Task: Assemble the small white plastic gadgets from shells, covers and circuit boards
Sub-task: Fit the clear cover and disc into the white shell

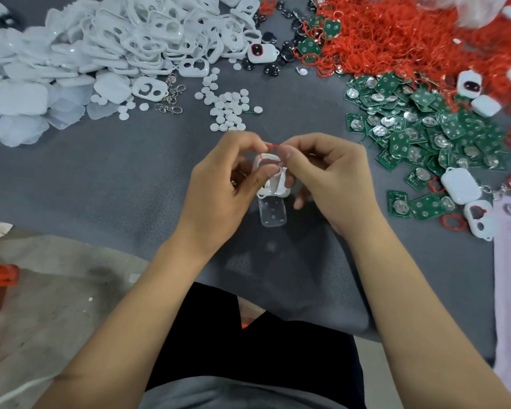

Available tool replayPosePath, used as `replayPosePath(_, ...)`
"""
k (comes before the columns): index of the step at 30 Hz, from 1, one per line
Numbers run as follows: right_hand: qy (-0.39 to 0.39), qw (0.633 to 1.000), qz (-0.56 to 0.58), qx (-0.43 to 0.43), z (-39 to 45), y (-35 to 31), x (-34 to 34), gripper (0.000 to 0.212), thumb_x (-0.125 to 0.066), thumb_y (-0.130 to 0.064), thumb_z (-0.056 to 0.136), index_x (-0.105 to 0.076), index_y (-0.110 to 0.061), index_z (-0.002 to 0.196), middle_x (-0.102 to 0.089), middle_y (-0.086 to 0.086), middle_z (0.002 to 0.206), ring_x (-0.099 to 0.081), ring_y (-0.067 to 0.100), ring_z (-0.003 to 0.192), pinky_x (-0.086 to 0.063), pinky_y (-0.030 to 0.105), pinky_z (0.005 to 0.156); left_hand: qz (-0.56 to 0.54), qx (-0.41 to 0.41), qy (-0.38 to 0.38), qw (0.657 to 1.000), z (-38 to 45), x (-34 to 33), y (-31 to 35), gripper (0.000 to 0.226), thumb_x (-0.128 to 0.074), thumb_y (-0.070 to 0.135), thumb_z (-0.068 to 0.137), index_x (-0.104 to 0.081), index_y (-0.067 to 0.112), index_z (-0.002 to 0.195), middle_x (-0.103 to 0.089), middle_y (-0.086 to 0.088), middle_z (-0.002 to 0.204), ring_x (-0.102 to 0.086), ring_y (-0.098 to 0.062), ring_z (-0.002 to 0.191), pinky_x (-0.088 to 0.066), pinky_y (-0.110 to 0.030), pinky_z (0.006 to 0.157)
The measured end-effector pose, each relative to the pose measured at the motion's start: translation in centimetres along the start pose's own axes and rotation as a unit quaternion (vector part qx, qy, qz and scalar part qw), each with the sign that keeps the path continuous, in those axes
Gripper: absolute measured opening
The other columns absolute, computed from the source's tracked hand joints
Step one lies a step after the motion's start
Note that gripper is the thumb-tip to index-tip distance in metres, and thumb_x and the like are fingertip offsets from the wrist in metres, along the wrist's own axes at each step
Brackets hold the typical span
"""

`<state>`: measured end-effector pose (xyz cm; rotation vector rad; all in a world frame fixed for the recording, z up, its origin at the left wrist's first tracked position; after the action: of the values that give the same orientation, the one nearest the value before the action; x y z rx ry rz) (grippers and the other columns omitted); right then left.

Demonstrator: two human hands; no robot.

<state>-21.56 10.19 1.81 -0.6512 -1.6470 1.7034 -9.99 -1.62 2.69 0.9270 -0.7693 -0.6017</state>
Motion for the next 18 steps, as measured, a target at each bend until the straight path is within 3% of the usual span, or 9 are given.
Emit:
replayPosePath(2,0.01,0.996,0.084,-0.04,0.2,0.6,0.1,0.011,-0.071,-0.012,0.096,-0.076,-0.014,0.087,-0.068,0.002,0.069,-0.065,0.015,0.056,-0.048,0.024,0.041,-0.029,0.04,0.0,0.999,0.1,0.0,-0.4,0.025,-0.072,0.022,0.099,-0.055,0.026,0.117,-0.072,0.004,0.112,-0.069,-0.026,0.083,-0.057,-0.039,0.078)
replayPosePath(5,-0.024,0.987,0.141,-0.072,0.3,1.0,-0.7,0.015,-0.071,-0.012,0.095,-0.078,-0.018,0.084,-0.071,0.007,0.074,-0.068,0.017,0.061,-0.05,0.025,0.044,-0.014,0.051,-0.001,0.999,0.2,0.3,-0.7,0.013,-0.066,0.023,0.103,-0.062,0.018,0.113,-0.073,0.003,0.108,-0.07,-0.022,0.089,-0.057,-0.036,0.082)
replayPosePath(7,-0.035,0.988,0.136,-0.068,0.3,1.2,-1.1,0.012,-0.072,-0.012,0.096,-0.078,-0.018,0.087,-0.073,0.009,0.077,-0.069,0.018,0.061,-0.052,0.026,0.046,-0.017,0.063,0.0,0.998,0.4,0.6,-1.1,0.002,-0.064,0.024,0.104,-0.064,0.023,0.106,-0.074,0.0,0.101,-0.07,-0.018,0.086,-0.057,-0.033,0.078)
replayPosePath(9,-0.024,0.995,0.088,-0.031,0.3,0.8,-1.0,0.005,-0.073,-0.011,0.095,-0.077,-0.014,0.097,-0.074,0.008,0.083,-0.07,0.021,0.064,-0.055,0.03,0.047,-0.016,0.076,0.002,0.997,0.5,0.7,-1.4,0.008,-0.063,0.025,0.104,-0.063,0.03,0.098,-0.073,-0.001,0.089,-0.062,-0.013,0.071,-0.051,-0.026,0.067)
replayPosePath(11,-0.008,0.998,-0.028,0.058,0.2,-0.4,-0.8,0.015,-0.075,-0.009,0.093,-0.076,-0.014,0.107,-0.074,0.003,0.091,-0.072,0.019,0.073,-0.059,0.032,0.055,-0.025,0.094,-0.002,0.995,0.6,1.0,-1.9,0.01,-0.063,0.028,0.103,-0.064,0.033,0.094,-0.068,0.001,0.079,-0.052,-0.011,0.065,-0.046,-0.023,0.063)
replayPosePath(15,-0.022,0.97,-0.174,0.166,-0.2,-2.1,-1.6,0.028,-0.08,-0.009,0.089,-0.076,-0.015,0.116,-0.069,-0.007,0.1,-0.067,0.009,0.086,-0.05,0.015,0.077,-0.097,0.136,-0.034,0.985,0.8,0.9,-2.9,0.012,-0.06,0.033,0.102,-0.07,0.029,0.096,-0.076,-0.011,0.097,-0.061,-0.018,0.084,-0.05,-0.03,0.074)
replayPosePath(18,-0.025,0.964,-0.189,0.185,-0.1,-2.5,-1.4,0.027,-0.083,-0.013,0.088,-0.077,-0.012,0.115,-0.066,-0.002,0.103,-0.065,0.008,0.088,-0.047,0.012,0.079,-0.123,0.15,-0.065,0.979,0.9,0.7,-3.0,0.015,-0.059,0.031,0.103,-0.071,0.026,0.095,-0.075,0.005,0.092,-0.061,-0.013,0.084,-0.049,-0.024,0.075)
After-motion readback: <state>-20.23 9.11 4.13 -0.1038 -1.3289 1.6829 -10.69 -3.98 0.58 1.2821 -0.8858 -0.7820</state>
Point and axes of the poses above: each hand's wrist, its own z-axis towards the middle knuckle, its own x-axis out of the back of the hand, y = z × x, the point moved 8 cm from there along z, towards the middle knuckle
